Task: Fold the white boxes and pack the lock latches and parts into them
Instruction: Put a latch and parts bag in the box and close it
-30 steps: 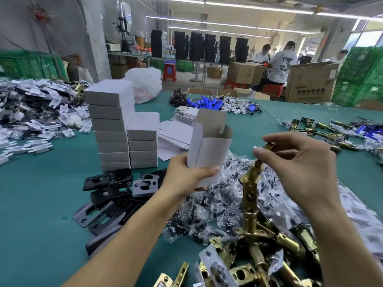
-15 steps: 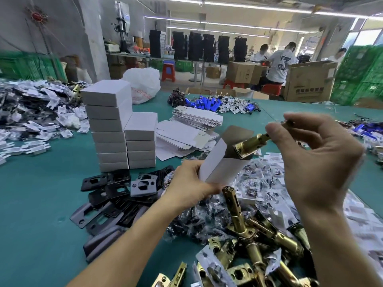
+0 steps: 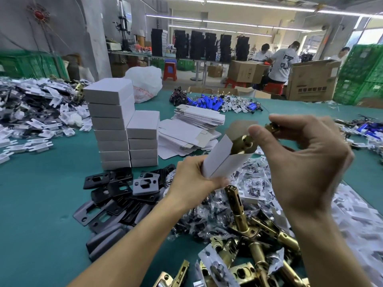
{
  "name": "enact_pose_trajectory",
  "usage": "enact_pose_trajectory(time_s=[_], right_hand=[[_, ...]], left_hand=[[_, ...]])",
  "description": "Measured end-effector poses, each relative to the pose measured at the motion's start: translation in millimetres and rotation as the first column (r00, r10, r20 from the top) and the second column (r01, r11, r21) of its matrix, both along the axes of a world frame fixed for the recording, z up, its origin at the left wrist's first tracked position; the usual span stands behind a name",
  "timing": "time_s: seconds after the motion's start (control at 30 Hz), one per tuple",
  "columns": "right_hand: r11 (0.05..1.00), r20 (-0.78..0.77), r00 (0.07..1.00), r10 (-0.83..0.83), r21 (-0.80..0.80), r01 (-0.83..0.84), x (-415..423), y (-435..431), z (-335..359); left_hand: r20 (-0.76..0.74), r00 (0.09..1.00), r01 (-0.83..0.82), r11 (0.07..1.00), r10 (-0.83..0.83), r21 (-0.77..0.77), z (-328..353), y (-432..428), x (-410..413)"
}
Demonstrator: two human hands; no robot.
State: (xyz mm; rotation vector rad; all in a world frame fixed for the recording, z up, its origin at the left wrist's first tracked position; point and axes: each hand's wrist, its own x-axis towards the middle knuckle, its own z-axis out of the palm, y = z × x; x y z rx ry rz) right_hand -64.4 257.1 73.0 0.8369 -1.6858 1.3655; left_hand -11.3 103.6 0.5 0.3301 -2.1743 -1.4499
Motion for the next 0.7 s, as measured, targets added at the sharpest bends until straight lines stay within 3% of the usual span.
enact_pose_trajectory(time_s=[0.17,0.4,0.57,0.7], right_hand=[[0.999,0.097,0.995,-0.005,0.048,0.001,-8,-4,-9],[0.985,0.107,0.994,-0.002,0.173,-0.017,-2,-10,-13],[0.938,0.166,0.985,-0.049,0.346,-0.012,-4,-6,-13],[0.856,0.256,0.967,0.02,0.494,-0.149,-6,-9,-14]], left_hand=[[-0.042,0.999,-0.007,0.995,0.003,-0.1,-2,5,-2],[-0.07,0.997,-0.016,0.998,0.011,-0.068,-3,4,-3],[-0.074,0.997,-0.009,0.999,0.011,0.032,-3,1,-4],[-0.04,0.998,-0.04,0.985,0.047,0.167,-5,-1,-4]])
